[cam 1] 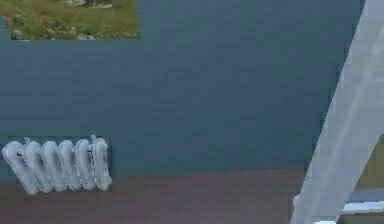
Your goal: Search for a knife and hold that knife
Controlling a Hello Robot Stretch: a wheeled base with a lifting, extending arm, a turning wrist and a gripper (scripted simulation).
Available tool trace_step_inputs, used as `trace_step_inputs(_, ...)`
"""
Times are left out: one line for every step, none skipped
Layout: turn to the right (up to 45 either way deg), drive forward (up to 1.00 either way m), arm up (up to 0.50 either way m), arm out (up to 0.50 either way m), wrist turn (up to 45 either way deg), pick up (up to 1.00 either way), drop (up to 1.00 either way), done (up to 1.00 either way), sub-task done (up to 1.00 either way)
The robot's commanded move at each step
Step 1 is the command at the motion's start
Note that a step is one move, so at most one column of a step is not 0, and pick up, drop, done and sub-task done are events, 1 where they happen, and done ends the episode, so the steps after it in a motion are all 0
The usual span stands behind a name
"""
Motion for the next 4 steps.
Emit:
trace_step_inputs(0.0,0.85,0.00,0.00,0.0,0.00,0.00,0.00,0.00)
trace_step_inputs(-33.0,0.00,0.00,0.00,0.0,0.00,0.00,0.00,0.00)
trace_step_inputs(0.0,0.05,0.00,0.00,0.0,0.00,0.00,0.00,0.00)
trace_step_inputs(45.0,0.00,0.00,0.00,0.0,0.00,0.00,0.00,0.00)
